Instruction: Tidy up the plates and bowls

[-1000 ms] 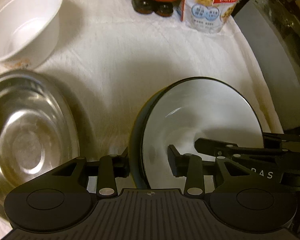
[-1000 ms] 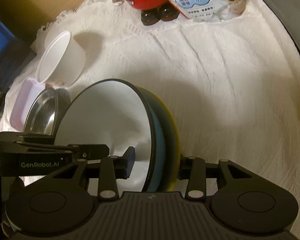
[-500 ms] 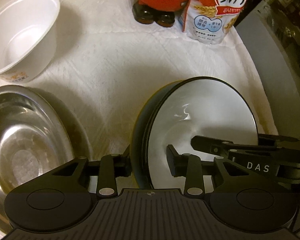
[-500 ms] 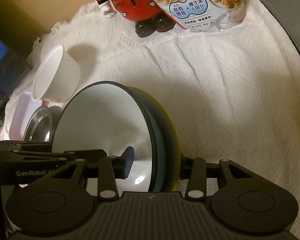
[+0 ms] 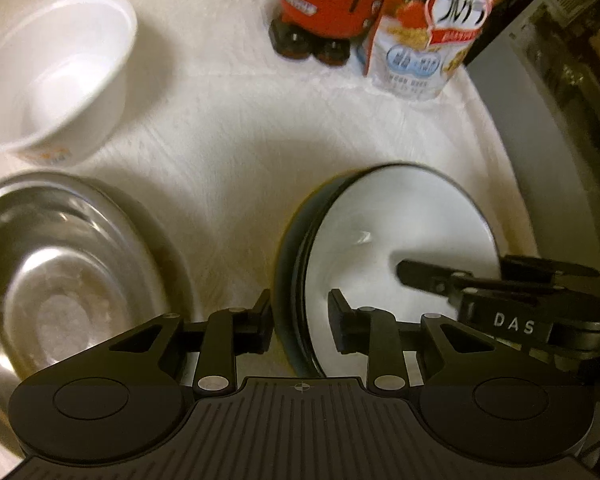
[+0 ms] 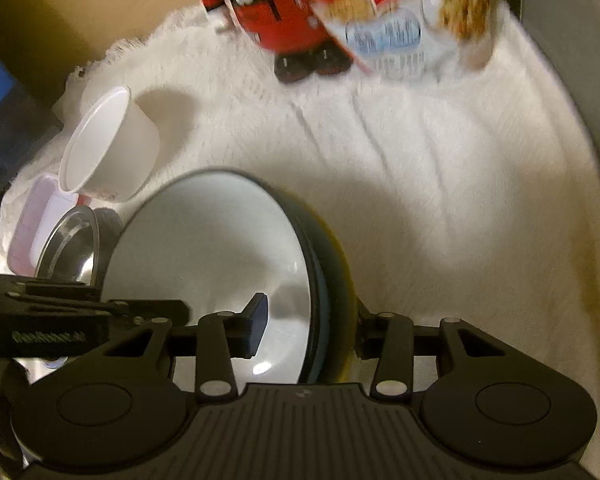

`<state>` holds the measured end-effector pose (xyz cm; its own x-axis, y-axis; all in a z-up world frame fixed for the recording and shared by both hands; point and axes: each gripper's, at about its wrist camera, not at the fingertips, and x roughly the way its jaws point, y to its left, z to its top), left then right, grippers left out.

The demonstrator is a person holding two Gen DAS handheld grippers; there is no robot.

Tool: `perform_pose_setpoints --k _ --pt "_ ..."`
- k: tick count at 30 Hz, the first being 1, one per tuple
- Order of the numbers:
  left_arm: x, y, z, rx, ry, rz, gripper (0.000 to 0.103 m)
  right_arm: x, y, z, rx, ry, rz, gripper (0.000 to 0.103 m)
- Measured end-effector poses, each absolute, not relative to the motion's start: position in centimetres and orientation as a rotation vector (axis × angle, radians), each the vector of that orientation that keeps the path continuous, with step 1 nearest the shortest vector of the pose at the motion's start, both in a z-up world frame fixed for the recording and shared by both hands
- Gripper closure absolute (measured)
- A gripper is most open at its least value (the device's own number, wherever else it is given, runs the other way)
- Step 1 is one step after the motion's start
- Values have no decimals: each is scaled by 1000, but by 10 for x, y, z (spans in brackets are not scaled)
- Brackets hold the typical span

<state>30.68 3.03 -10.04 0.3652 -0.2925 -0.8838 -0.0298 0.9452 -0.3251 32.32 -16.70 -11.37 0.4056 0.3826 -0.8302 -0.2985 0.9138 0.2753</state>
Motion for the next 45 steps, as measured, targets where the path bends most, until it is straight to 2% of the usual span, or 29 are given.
perform_pose_setpoints --k 9,11,15,21,27,33,39,41,43,45 --pt "286 66 -57 -314 1039 -187 72 305 -163 -60 2 896 358 59" --pt "282 80 -49 -324 999 -184 72 302 -153 -45 -17 852 346 56" --pt "275 129 -34 -394 915 -134 72 303 -120 -19 -45 783 341 44" --pt "294 221 -35 -485 865 69 72 328 -57 0 -31 826 405 39" --pt "341 255 -51 -458 891 111 72 367 12 -13 -74 869 404 39" --pt "372 263 -65 -370 945 171 72 399 46 -33 1 921 414 39" --pt "388 269 -90 -382 1019 148 72 429 73 -77 39 1045 380 40" --pt "396 269 -101 -402 1046 135 72 436 82 -95 58 1105 383 42" --pt "398 268 -105 -417 1059 120 72 440 90 -107 70 1155 395 50" --pt "399 266 -105 -424 1048 109 72 438 96 -112 82 1180 406 53"
